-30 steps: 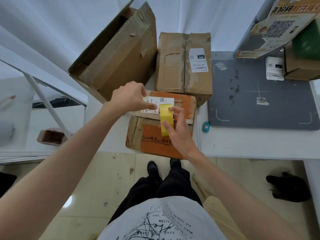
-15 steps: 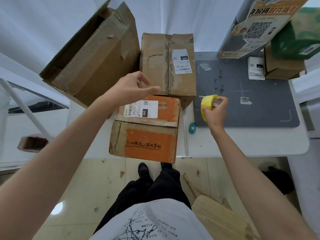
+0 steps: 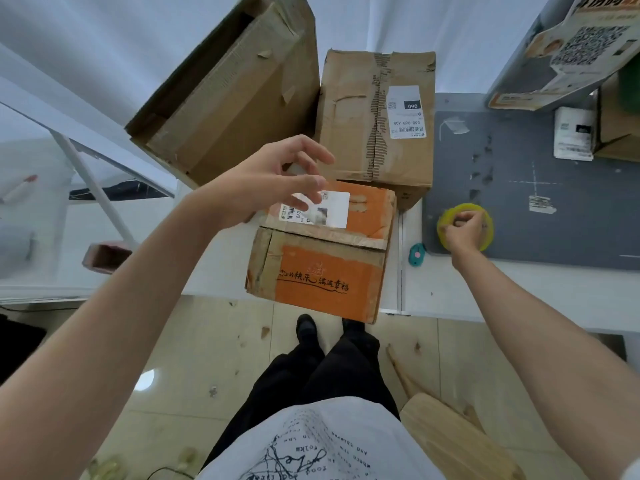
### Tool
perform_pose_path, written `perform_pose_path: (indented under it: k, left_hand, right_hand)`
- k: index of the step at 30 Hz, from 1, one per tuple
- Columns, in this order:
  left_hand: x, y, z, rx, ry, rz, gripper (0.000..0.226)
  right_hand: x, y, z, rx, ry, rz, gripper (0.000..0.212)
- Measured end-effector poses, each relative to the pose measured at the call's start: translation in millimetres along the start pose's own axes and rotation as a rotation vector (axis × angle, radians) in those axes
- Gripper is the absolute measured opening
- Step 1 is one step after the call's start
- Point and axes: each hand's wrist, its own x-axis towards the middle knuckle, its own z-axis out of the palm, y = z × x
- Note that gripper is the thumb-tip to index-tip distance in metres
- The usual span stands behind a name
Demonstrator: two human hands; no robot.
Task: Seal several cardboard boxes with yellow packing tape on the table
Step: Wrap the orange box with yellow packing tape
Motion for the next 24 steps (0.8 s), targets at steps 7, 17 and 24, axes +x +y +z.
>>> perform_pose_path:
  k: [7,17,24]
  left_hand:
    - [-7,-49,-18,0.134,0.061,-0.267,0.027]
    - [-22,-117,-11,0.08,-0.029,-0.662,0.049]
    - [-22,-147,2,0.049,-0.021,-0.647,0.07]
  right_hand:
    - [-65,-20,8,0.12,0.029,-0.119,0.019]
    - [-180,-4,34,0.125,-0.411,-0.024,0.066]
    - [-180,-5,33,0.134,-0.462,0.03,0.064]
